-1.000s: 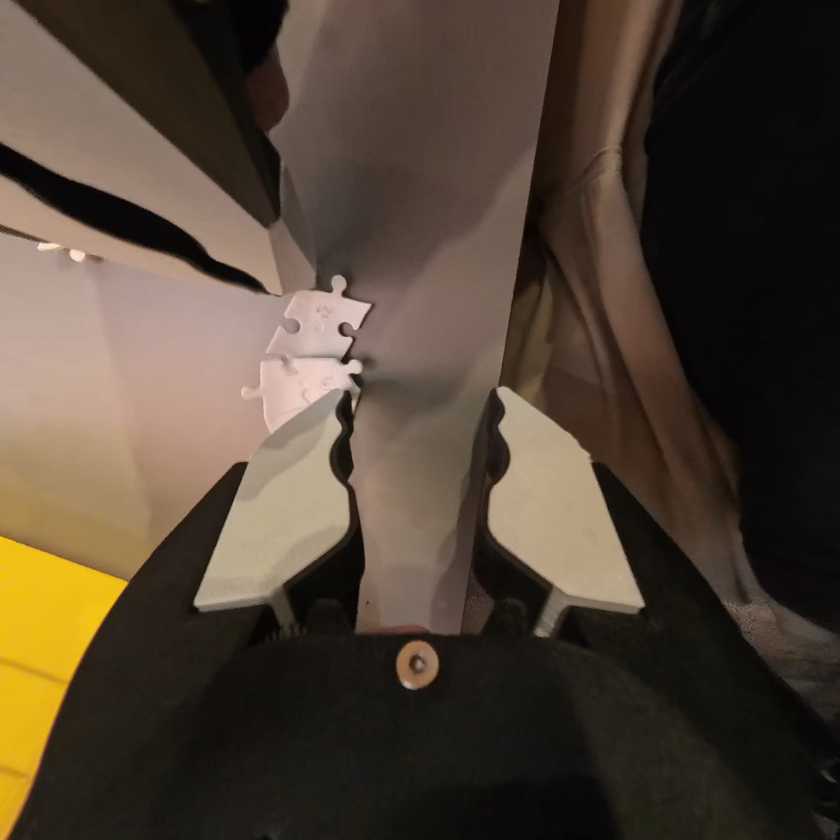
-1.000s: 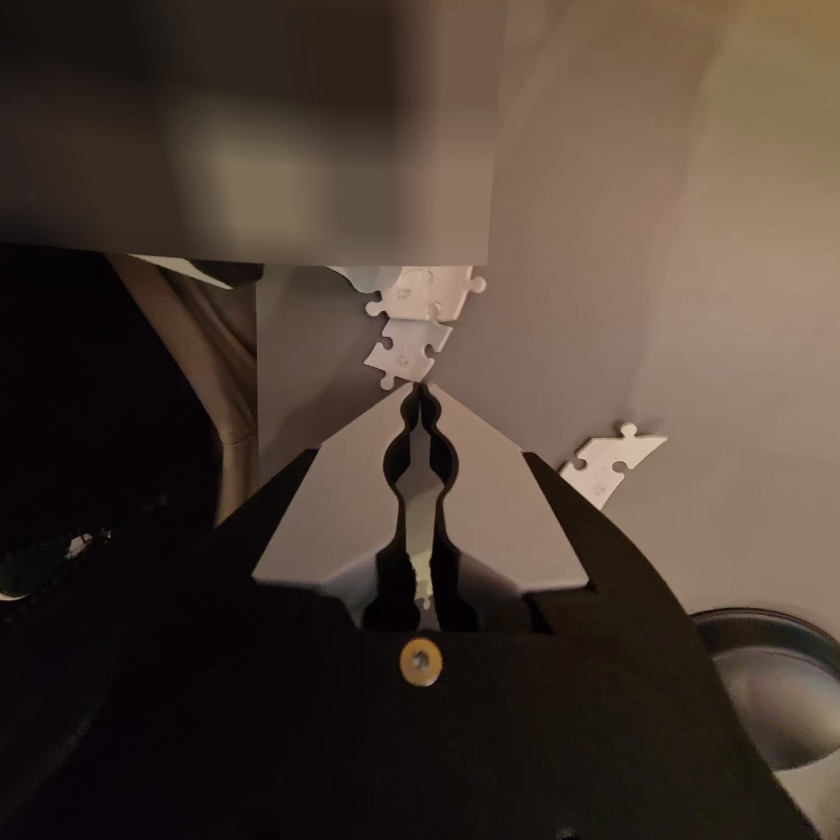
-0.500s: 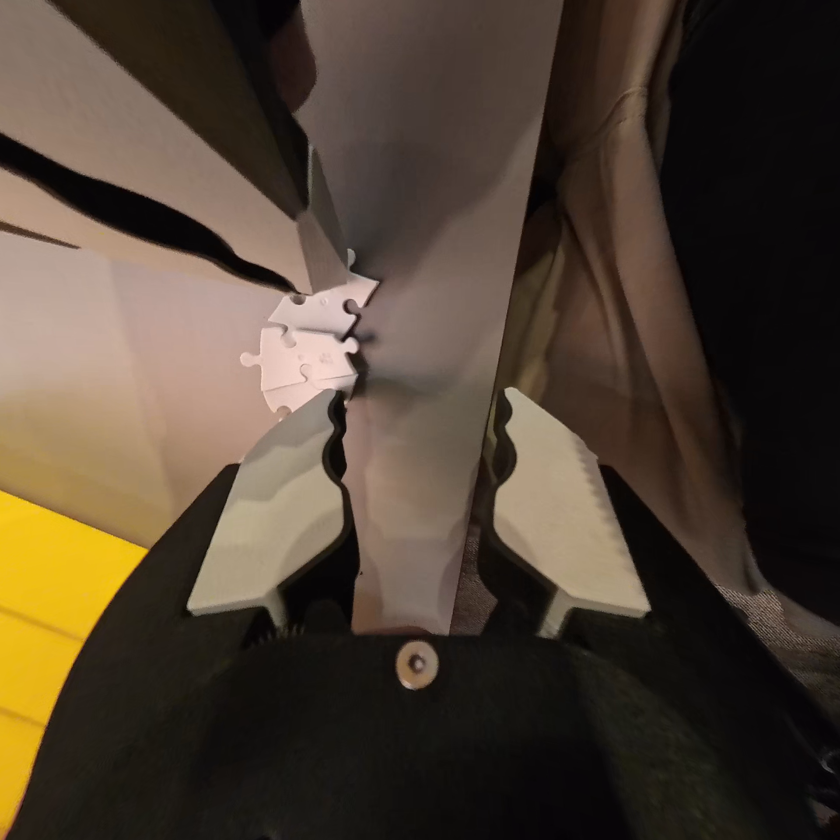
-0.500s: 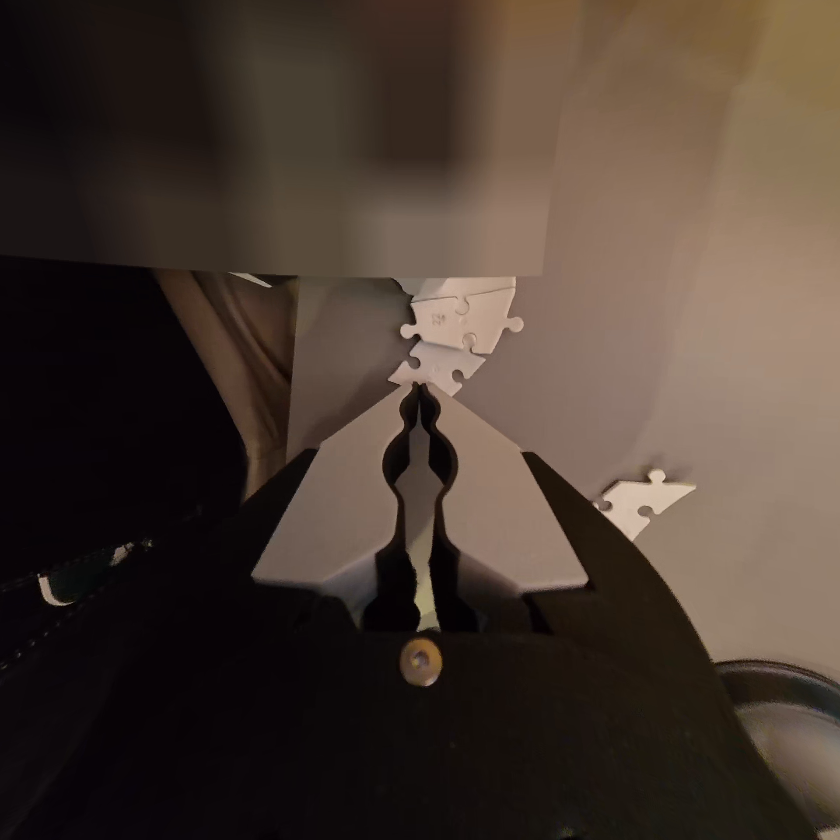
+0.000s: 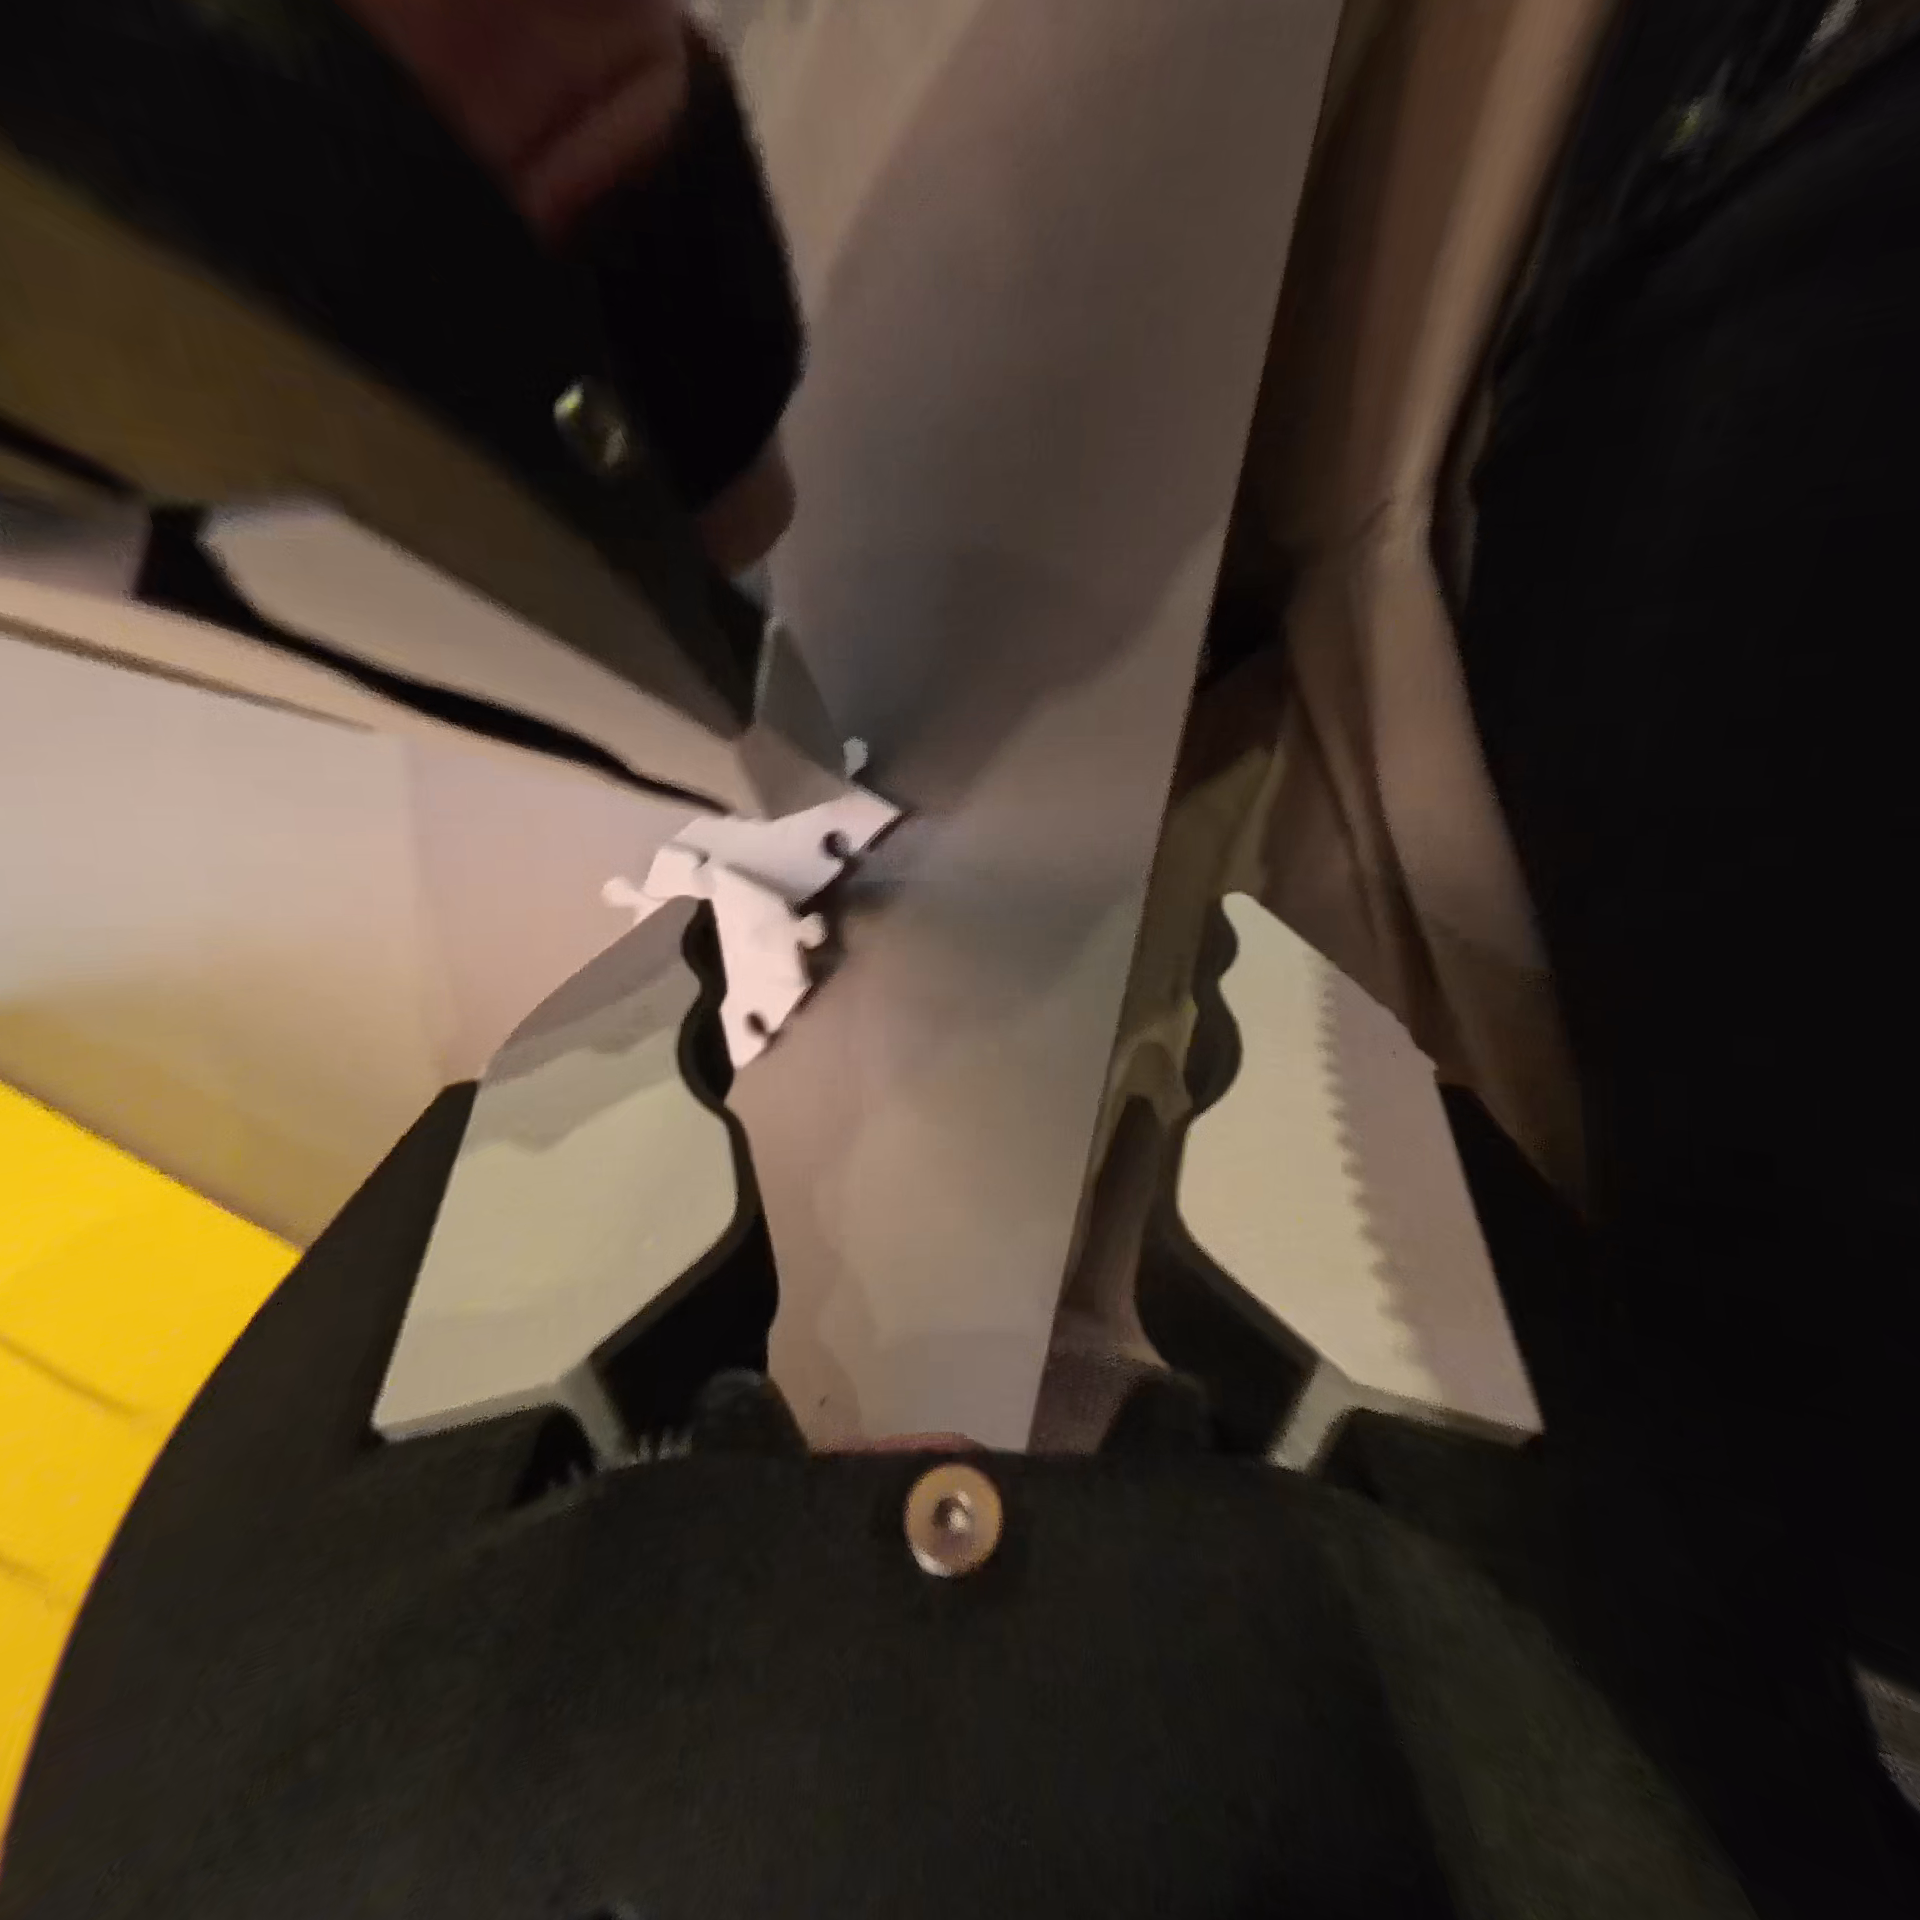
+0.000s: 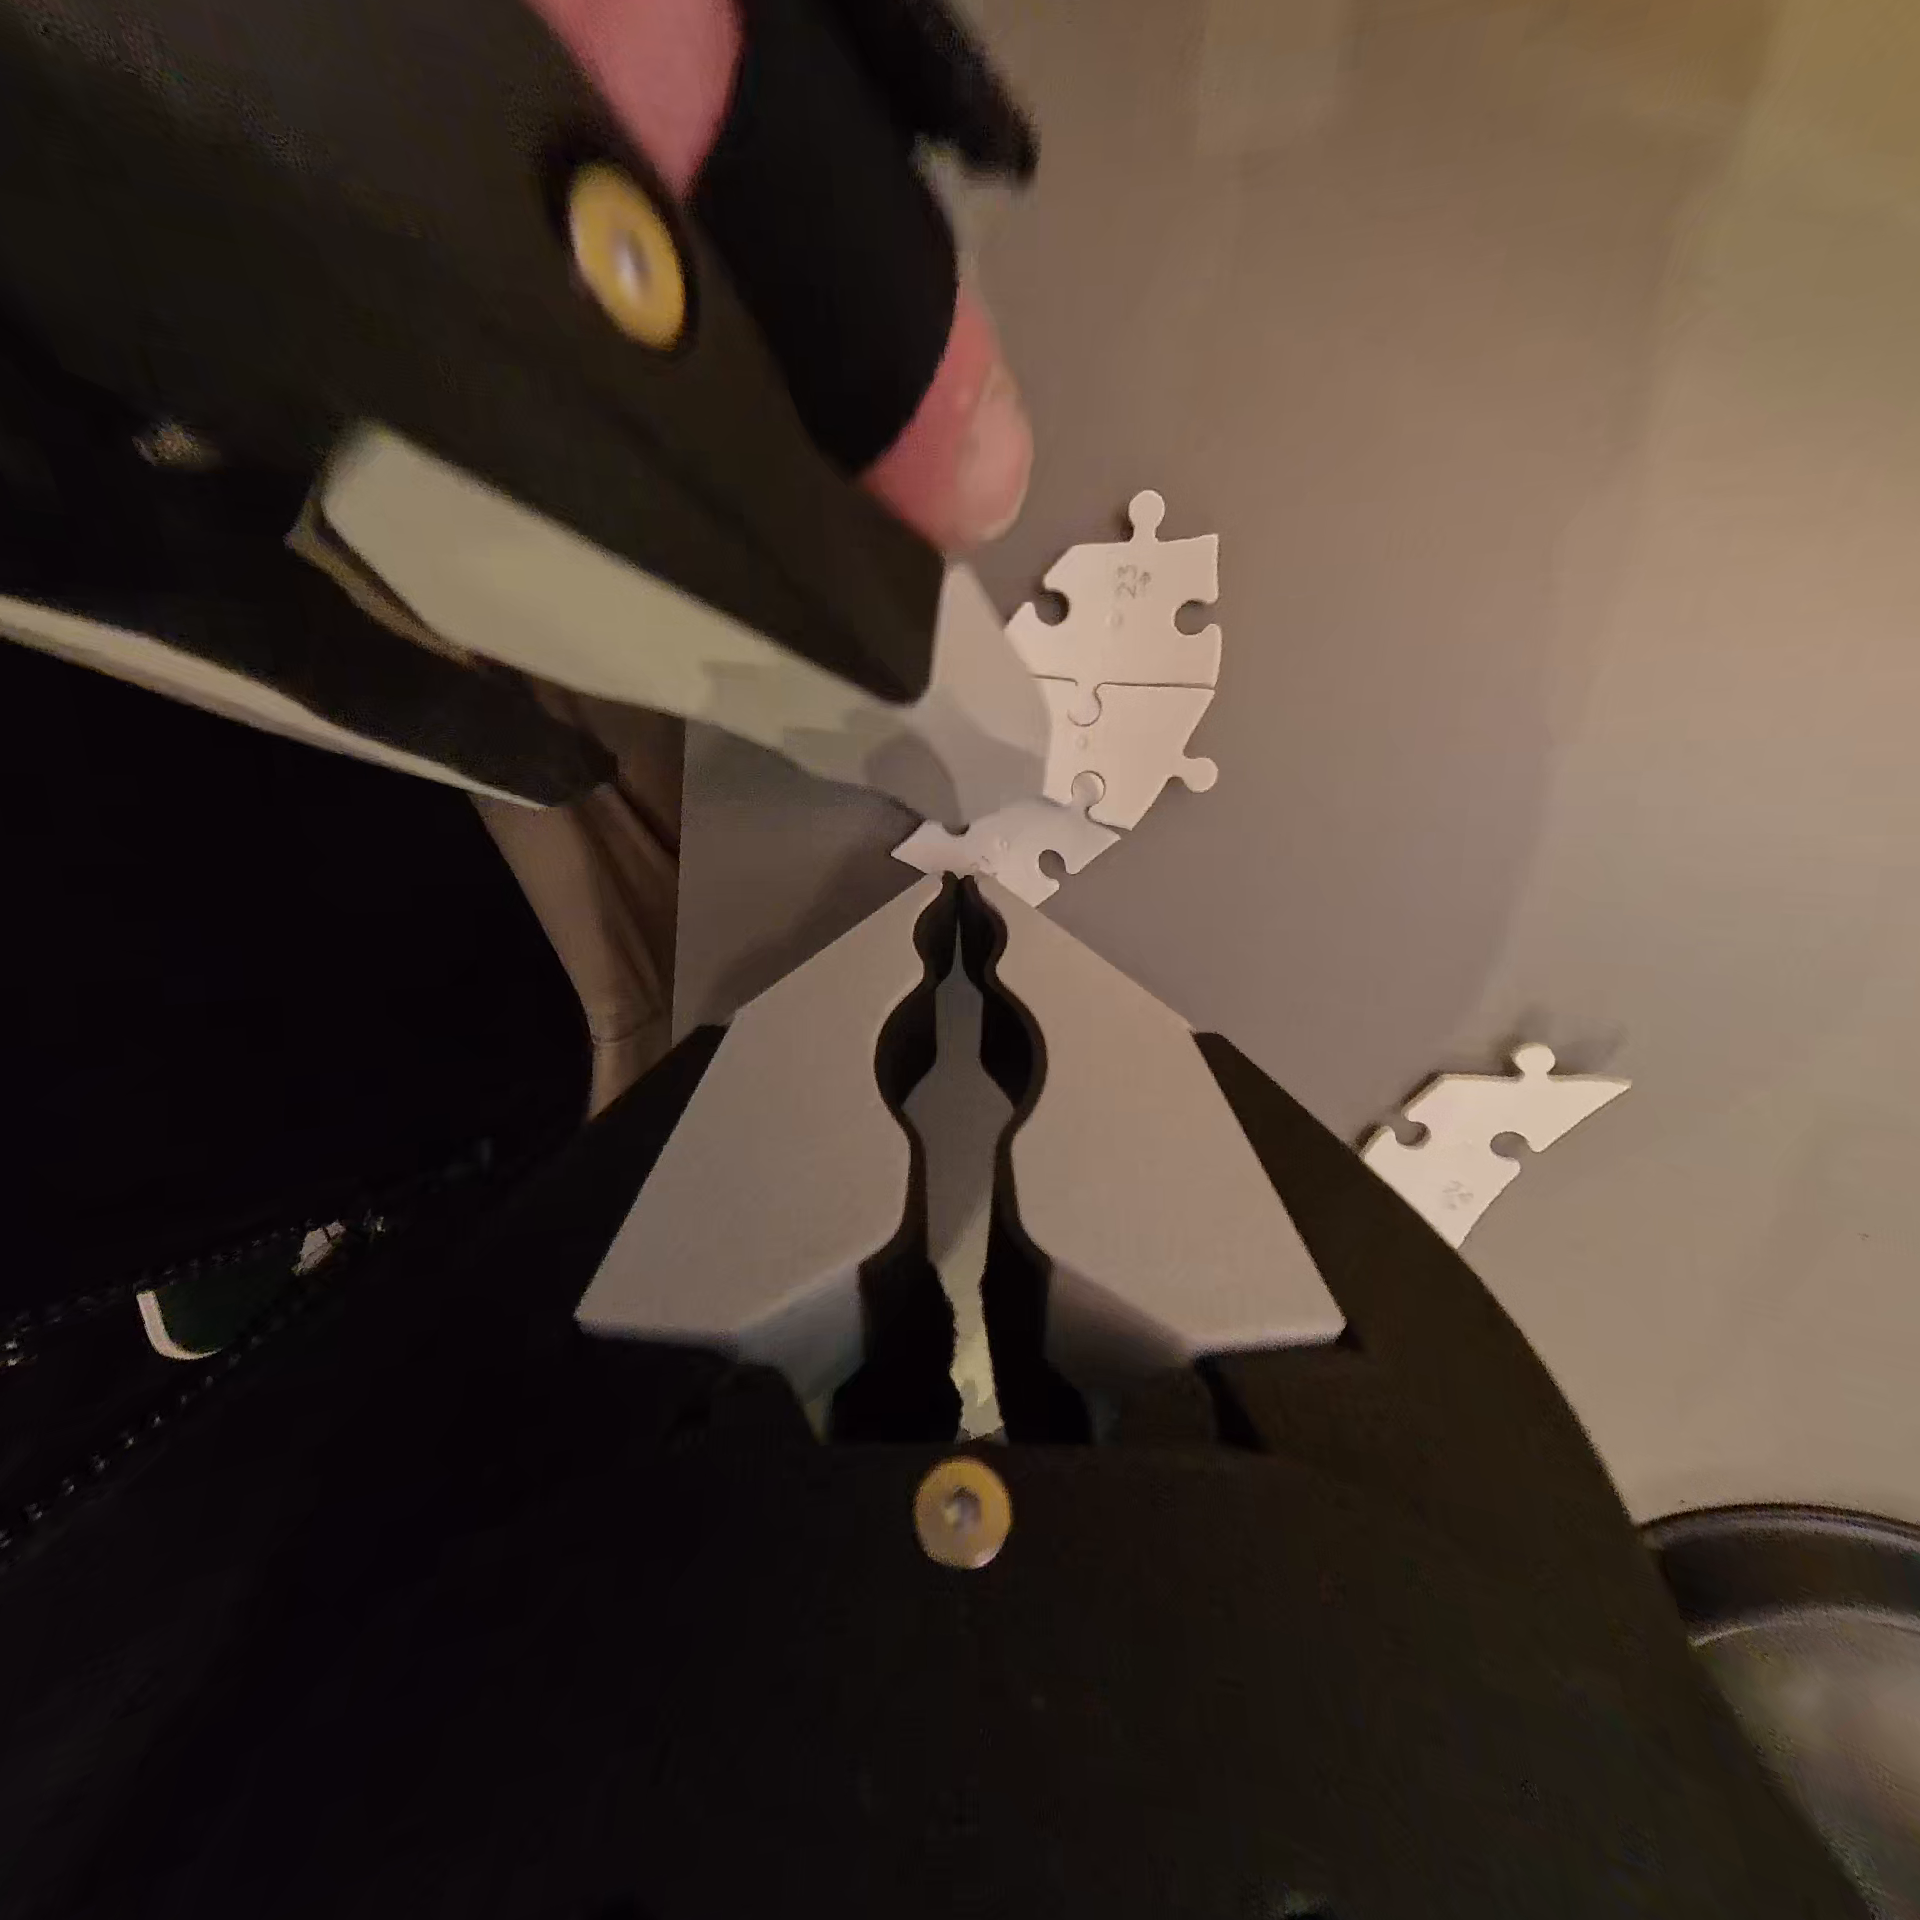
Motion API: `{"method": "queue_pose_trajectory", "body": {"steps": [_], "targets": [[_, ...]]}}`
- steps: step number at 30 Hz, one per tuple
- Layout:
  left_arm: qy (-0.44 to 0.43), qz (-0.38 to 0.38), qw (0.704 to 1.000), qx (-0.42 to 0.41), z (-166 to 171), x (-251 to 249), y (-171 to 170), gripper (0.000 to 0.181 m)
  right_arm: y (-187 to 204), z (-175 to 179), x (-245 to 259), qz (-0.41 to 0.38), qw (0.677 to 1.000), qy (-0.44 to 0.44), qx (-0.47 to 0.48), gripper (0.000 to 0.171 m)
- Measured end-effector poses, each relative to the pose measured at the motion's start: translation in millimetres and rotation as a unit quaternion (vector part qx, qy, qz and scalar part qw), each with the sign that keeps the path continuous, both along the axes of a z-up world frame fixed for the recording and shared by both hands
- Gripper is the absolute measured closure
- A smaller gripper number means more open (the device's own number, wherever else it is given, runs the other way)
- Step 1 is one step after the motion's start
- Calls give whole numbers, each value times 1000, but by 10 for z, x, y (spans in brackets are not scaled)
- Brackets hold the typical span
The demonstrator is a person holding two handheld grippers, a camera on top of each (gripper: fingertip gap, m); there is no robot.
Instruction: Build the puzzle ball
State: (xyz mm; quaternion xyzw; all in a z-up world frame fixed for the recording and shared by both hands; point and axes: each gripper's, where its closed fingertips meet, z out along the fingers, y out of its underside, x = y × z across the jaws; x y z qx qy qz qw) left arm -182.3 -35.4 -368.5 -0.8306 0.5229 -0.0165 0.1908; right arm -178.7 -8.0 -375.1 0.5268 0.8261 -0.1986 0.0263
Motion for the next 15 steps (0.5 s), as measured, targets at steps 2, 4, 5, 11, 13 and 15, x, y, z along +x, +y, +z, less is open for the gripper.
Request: {"method": "queue_pose_trajectory", "body": {"steps": [2,4,5,11,13,15], "targets": [[16,-1,1000,-13,-108,19,-37,92,-2,2,6,-1,1000,0,-1,171],[23,0,1000,-13,-172,-3,-45,88,-6,7,16,-2,1000,-1,-4,171],[17,3,1000,-14,-167,-2,-45,90,-5,7,20,-3,1000,-1,-5,171],[50,-7,999,-15,-198,-142,-25,94,6,-2,65,-4,1000,-11,-10,171],[53,-17,998,-7,-203,-152,-15,95,6,-2,70,-7,1000,-13,-16,171],[67,-29,997,1,-214,-172,-11,96,9,-2,73,-6,1000,-16,-17,171]]}}
